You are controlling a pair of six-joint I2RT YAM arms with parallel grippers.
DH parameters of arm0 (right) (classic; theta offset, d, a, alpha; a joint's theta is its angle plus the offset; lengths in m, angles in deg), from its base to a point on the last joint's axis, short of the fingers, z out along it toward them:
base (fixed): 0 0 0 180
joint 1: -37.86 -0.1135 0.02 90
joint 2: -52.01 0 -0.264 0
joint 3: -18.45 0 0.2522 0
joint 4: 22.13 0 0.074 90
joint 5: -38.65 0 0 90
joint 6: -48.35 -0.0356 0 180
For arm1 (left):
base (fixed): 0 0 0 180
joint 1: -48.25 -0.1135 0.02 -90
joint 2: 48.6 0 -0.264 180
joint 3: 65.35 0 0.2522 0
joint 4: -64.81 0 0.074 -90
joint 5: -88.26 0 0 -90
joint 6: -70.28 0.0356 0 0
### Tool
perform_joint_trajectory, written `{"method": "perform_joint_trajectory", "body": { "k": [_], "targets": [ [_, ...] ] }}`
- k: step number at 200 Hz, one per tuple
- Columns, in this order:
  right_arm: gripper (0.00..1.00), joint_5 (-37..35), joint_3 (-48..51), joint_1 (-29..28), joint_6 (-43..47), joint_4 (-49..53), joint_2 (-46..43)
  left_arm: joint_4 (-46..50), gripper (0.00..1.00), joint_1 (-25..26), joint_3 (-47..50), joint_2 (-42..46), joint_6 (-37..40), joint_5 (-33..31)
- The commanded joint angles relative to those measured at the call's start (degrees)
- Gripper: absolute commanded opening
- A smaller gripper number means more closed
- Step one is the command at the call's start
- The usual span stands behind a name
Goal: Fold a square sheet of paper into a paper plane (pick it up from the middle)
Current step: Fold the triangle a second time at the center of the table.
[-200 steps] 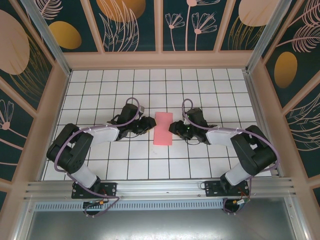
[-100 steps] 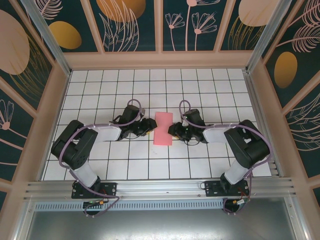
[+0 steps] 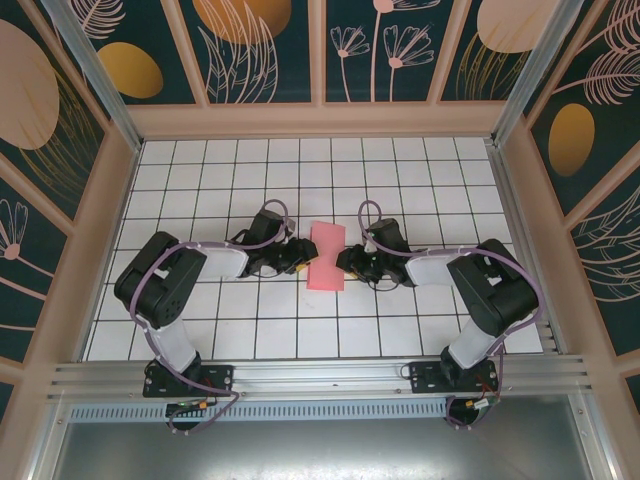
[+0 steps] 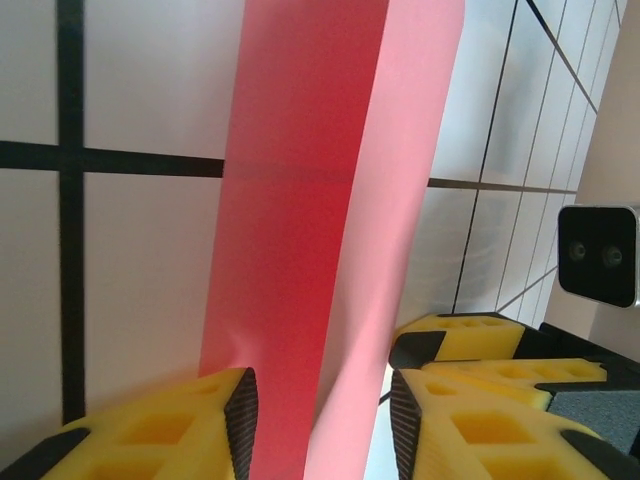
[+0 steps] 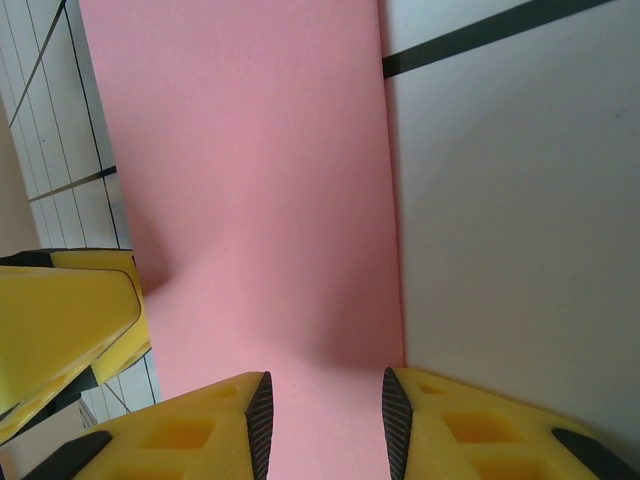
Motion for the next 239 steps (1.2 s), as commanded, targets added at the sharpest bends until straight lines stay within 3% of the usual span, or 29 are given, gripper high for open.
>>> {"method": "perform_joint_trajectory", "body": {
  "k": [1, 30, 55, 91, 138, 174, 213, 239],
  "targets": [
    [0.38, -0.4, 0.7, 0.0, -0.2, -0.8, 0.9, -3.3, 0.38, -0.2, -1.9, -1.7, 0.9, 3.2],
    [0.38, -0.6, 0.4, 0.0, 0.0, -0.2, 0.5, -5.6, 0.31, -0.3, -1.9, -1.9, -0.3, 4.8],
    [0.39, 0.1, 0.2, 0.0, -0.1, -0.7, -0.6, -4.9, 0.17, -0.2, -2.2, -2.0, 0.4, 4.1],
    [0.4, -0.8, -0.2, 0.0, -0.2, 0.6, -4.2, 1.5, 0.04, -0.3, -4.8, -1.9, 5.8, 2.7],
    [0.46, -6.2, 1.7, -1.6, 2.1, 2.0, -12.9, 13.8, 0.0, -0.6, -9.6, -1.8, 15.1, -0.3],
    [0.44, -16.4, 1.6, -8.0, 6.5, 5.5, -17.6, 13.9, 0.0, -0.6, -9.8, -1.3, 15.1, 0.4],
    [0.44, -36.8, 3.5, -20.8, 12.7, 5.3, -19.5, 14.0, 0.0, -0.6, -10.9, -1.8, 15.4, 2.2],
    [0.46, -42.8, 2.2, -26.7, 16.3, 5.5, -18.0, 14.4, 0.0, -0.5, -11.0, -1.8, 15.1, 2.0]
  ]
}}
